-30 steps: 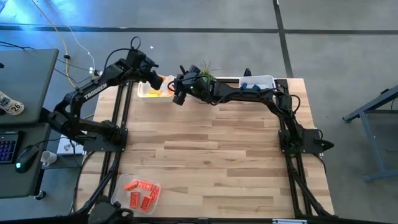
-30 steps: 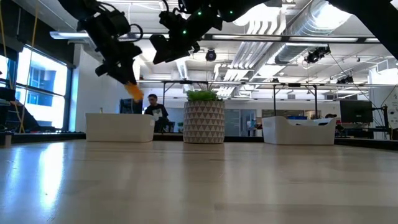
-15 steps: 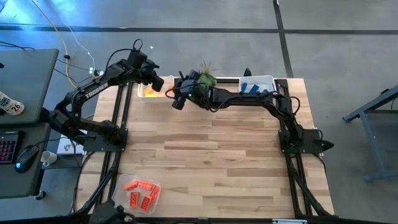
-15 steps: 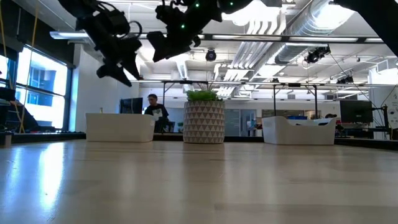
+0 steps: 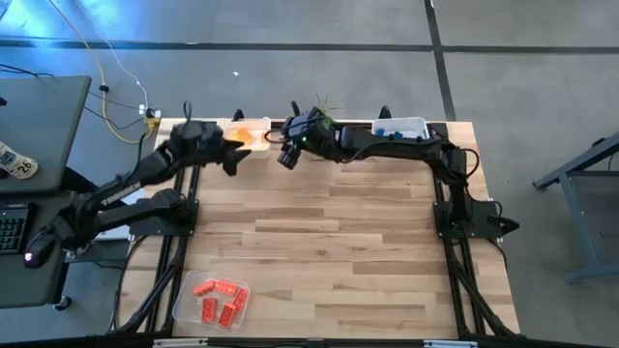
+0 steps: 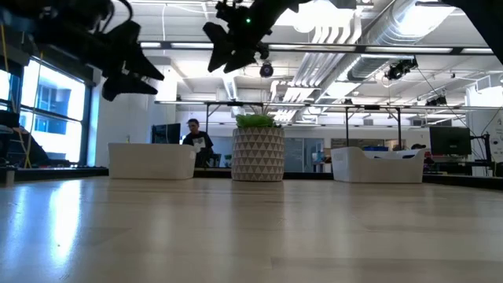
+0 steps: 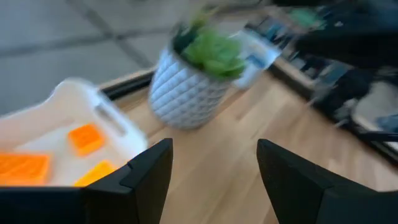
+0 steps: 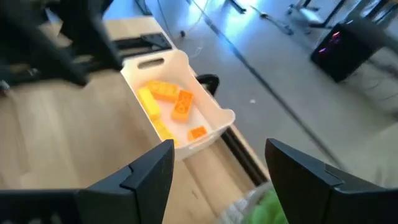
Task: Sort & place blocks by color
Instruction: Return to Home Position
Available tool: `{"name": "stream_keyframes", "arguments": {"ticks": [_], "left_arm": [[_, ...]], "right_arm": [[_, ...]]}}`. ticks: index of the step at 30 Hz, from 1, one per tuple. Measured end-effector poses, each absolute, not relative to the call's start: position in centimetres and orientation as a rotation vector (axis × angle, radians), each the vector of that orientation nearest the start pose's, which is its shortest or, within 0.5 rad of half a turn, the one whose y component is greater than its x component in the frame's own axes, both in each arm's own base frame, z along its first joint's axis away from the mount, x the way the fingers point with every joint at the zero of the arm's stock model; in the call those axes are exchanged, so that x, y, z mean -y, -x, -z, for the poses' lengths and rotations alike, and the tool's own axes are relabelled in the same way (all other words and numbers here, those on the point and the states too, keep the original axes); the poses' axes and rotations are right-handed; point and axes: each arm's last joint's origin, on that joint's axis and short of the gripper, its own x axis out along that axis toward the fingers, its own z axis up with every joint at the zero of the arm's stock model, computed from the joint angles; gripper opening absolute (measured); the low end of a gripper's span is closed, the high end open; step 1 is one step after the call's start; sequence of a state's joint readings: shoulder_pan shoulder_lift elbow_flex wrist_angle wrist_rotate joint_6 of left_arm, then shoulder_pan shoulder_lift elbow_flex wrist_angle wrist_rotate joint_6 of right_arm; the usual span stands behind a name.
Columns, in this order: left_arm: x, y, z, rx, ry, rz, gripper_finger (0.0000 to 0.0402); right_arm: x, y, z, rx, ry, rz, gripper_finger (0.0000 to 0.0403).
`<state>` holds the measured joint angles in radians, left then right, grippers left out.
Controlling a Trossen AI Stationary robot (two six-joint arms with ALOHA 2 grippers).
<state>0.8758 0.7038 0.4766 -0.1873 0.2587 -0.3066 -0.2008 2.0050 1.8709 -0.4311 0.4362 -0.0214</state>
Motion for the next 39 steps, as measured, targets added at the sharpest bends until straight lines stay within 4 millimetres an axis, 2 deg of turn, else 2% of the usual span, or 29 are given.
{"name": "stream_keyframes", "arguments": {"ticks": [7,14,21,26,29,32,39], "left_arm": [[-8.2,-9.9,-20.0,-0.081,0.43,-0.525,0.0221],[-6.1,-9.0,-18.7,0.032,0.383,-0.417,0.0221],[-4.9,-8.6,-16.9,0.073,0.388,-0.38,0.0223],[-4.6,-8.6,-17.1,0.121,0.358,-0.425,0.0223],[-4.6,-8.6,-16.9,0.111,0.364,-0.459,0.0223],[-4.6,-8.6,-17.0,0.124,0.366,-0.474,0.0223],[-4.5,-8.6,-16.8,0.105,0.371,-0.468,0.0223]], "right_arm": [[13.5,-43.9,-31.7,-0.584,-0.077,0.568,0.0238],[15.4,-42.8,-31.3,-0.64,-0.196,0.55,0.0238],[15.1,-40.5,-33.3,-0.702,-0.157,0.571,0.0238],[14.7,-38.7,-34.5,-0.73,-0.1,0.585,0.0238],[14.7,-36.9,-33.7,-0.766,-0.101,0.603,0.0238],[14.5,-34.0,-32.1,-0.793,-0.132,0.625,0.0238],[12.3,-26.1,-30.4,-0.584,-0.175,0.663,0.0238]]}}
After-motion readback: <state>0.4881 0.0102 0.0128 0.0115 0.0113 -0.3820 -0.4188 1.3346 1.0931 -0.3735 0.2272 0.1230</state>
